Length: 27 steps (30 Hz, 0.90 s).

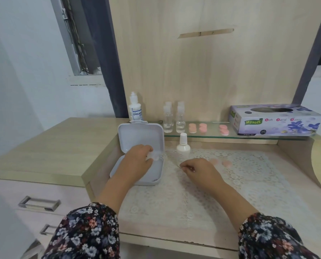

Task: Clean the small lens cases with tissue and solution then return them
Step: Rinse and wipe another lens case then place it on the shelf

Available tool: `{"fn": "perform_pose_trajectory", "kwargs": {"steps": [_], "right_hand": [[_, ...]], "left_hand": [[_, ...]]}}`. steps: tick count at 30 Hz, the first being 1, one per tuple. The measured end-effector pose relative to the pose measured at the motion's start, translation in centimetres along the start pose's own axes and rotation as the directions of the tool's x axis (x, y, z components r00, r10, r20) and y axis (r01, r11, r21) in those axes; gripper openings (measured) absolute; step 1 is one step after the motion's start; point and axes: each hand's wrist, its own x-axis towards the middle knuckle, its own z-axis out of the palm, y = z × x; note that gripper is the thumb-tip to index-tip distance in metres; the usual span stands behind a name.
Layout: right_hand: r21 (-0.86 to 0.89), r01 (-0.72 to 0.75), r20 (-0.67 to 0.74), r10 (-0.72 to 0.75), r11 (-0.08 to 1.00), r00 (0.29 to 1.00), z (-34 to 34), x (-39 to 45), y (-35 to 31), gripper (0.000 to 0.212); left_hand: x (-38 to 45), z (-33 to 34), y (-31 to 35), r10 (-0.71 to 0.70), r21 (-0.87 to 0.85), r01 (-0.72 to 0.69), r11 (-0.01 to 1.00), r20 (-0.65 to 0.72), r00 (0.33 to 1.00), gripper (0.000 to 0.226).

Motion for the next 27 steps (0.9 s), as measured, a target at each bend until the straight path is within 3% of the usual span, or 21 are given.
{"fn": "perform_pose_trajectory", "kwargs": {"steps": [6,14,19,24,27], "right_hand": [[-0.016,0.002,0.005,-0.002,1.000,1.000,0.0,0.1,-0.1,0.027],[-0.012,-0.005,-0.011,0.005,1.000,1.000,-0.2,-0.2,0.3,0.026],[-0.014,0.001,-0.019,-0.001,1.000,1.000,-0.6,-0.3,0.6,0.026],[-0.034,0.002,-0.062,-0.004,0.999,0.998,-1.2,-0.8,2.0,0.025],[-0.074,-0.023,-0.132,0.013,0.997,0.991,-1.9,-1.3,3.5,0.022]], "left_hand": [[-0.4,0.5,-1.0,0.235,0.222,-0.245,0.944,0.073,0.969,0.036],[-0.8,0.1,-0.7,0.297,0.234,-0.301,0.925,0.053,0.954,0.041],[-0.9,0.4,-0.7,0.263,0.222,-0.257,0.940,0.004,0.965,0.030],[-0.9,0.8,0.7,0.089,0.019,-0.087,0.996,-0.108,0.990,0.027],[-1.1,1.1,2.8,0.038,-0.108,-0.055,0.993,-0.152,0.988,0.024]]}}
